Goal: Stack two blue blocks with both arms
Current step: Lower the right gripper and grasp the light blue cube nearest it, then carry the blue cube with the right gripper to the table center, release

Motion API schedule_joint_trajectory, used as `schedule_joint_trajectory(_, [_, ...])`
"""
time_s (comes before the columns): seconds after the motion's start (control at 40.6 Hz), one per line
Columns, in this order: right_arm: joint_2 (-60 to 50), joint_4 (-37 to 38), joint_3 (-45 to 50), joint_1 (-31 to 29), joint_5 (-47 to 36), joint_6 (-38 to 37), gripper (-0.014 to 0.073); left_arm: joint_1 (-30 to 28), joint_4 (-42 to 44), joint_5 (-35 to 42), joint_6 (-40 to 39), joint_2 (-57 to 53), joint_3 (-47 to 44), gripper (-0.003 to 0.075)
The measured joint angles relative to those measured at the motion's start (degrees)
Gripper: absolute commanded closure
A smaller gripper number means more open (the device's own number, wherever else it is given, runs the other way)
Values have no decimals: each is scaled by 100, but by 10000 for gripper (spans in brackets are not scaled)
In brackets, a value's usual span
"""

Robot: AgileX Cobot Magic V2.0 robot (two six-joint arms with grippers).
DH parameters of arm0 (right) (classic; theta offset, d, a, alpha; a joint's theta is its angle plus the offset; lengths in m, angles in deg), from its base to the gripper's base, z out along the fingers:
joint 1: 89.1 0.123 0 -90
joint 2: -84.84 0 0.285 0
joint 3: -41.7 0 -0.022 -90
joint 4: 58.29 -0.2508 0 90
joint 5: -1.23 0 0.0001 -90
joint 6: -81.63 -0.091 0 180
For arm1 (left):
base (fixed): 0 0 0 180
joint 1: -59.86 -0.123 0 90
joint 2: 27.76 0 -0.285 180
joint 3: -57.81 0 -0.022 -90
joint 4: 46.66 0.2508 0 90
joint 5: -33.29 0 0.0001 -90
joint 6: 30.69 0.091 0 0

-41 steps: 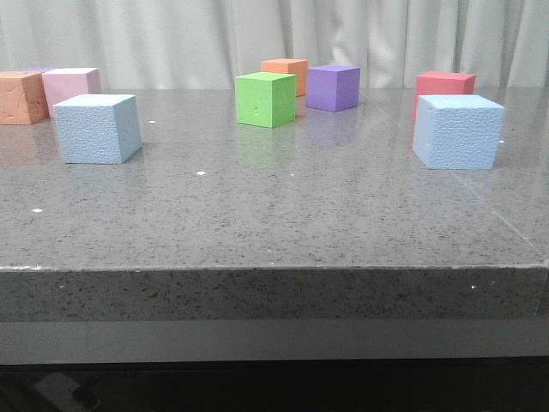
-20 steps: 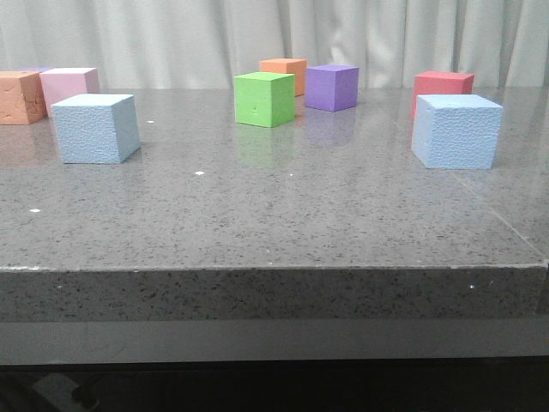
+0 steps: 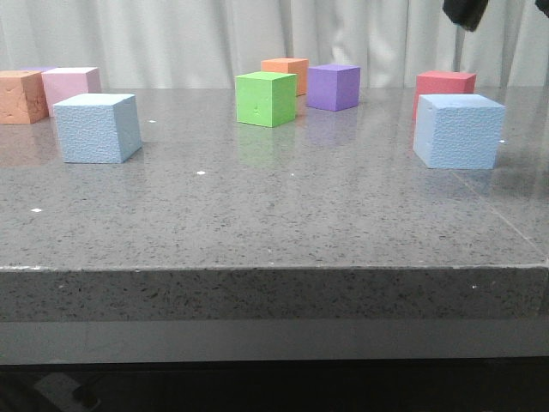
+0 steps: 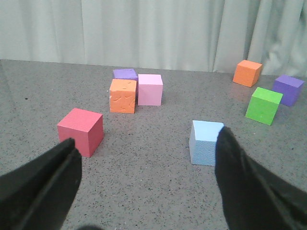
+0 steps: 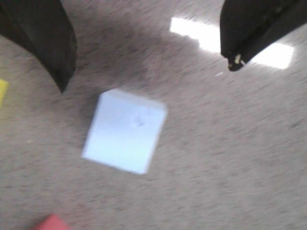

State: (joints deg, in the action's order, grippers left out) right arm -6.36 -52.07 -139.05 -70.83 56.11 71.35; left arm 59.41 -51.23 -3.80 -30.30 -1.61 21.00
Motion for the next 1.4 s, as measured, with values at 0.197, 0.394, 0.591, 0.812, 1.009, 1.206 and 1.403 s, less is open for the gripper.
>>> schedule_joint_trajectory(0.197, [460,217,-43,4,-332,-166,-19,0,0,0,0,0,0,155])
schedule_joint_trajectory(0.394, [735,196,-70,-24,-779,-875,-19,0,0,0,0,0,0,155])
schedule_joint_trajectory(0.591, [1073,196,-108,-222,-969,-1316,-19,0,0,0,0,0,0,155])
schedule_joint_trajectory(0.812, [1493,196,-108,-315,-1080,-1353,-19,0,0,0,0,0,0,155])
schedule_joint_trajectory(1.009, [1808,177,-108,-315,-1212,-1353,-3,0,0,0,0,0,0,155])
schedule_joint_trajectory(1.206, [1960,177,-108,-315,-1212,-1355,235,0,0,0,0,0,0,155])
schedule_joint_trajectory(1.403, [1854,173,-108,-302,-1200,-1355,237,0,0,0,0,0,0,155])
